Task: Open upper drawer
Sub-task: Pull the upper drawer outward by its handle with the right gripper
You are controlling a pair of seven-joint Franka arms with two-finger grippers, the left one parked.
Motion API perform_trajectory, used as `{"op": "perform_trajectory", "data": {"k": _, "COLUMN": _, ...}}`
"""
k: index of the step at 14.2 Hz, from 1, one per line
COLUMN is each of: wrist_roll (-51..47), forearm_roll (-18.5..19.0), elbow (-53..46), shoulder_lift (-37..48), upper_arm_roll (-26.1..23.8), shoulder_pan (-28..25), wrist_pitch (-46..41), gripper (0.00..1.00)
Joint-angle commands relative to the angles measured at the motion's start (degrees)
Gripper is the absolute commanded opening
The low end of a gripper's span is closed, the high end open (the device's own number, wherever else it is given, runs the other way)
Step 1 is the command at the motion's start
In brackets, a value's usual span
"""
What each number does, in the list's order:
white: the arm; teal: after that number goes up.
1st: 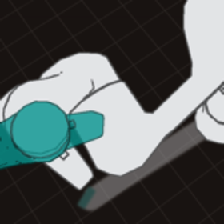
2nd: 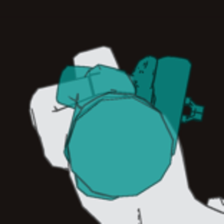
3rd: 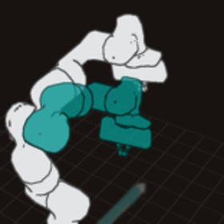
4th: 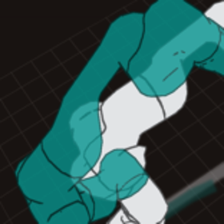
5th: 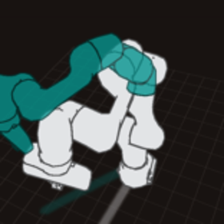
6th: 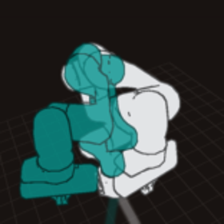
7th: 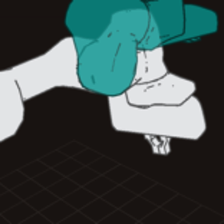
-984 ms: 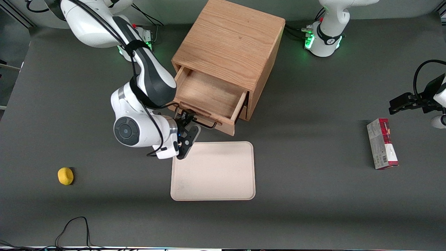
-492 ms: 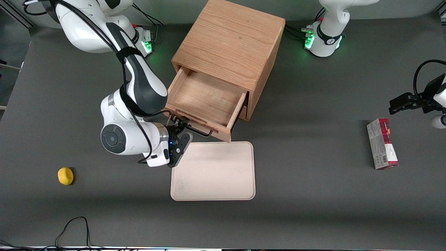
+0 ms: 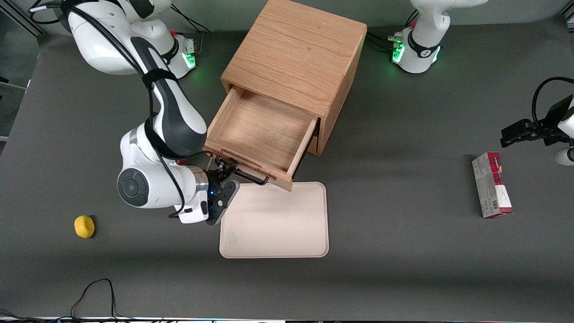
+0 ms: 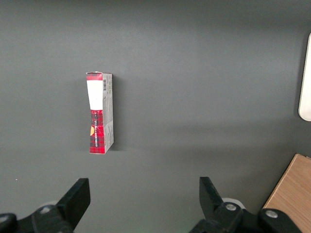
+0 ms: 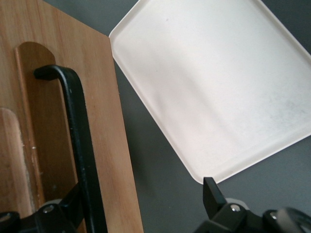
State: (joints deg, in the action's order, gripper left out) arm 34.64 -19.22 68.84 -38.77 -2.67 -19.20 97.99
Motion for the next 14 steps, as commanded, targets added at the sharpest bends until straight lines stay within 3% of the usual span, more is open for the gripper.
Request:
{"op": "perform_trajectory", "data": {"k": 1, "wrist_roll": 1.31, "forearm_roll": 0.06, "elbow": -4.14, "shoulder_lift": -2.54, "upper_arm_roll": -0.58, "shoulder_pan": 1.18, "wrist_pitch": -0.25, "gripper": 1.00}}
{"op": "perform_trajectory", "data": {"k": 10, "wrist_roll": 1.22, "forearm_roll": -0.20, "elbow": -9.25, "shoulder_lift": -6.23, "upper_arm_roll": -0.76, "shoulder_pan": 3.03, "wrist_pitch": 1.50, "gripper": 1.00}}
{"op": "perform_trajectory", "data": {"k": 14, "wrist_roll": 1.22, "forearm_roll": -2.14, "elbow": -9.25, "shoulder_lift": -6.32, "upper_arm_roll": -0.76, "shoulder_pan": 3.82, "wrist_pitch": 3.43, "gripper": 1.00}}
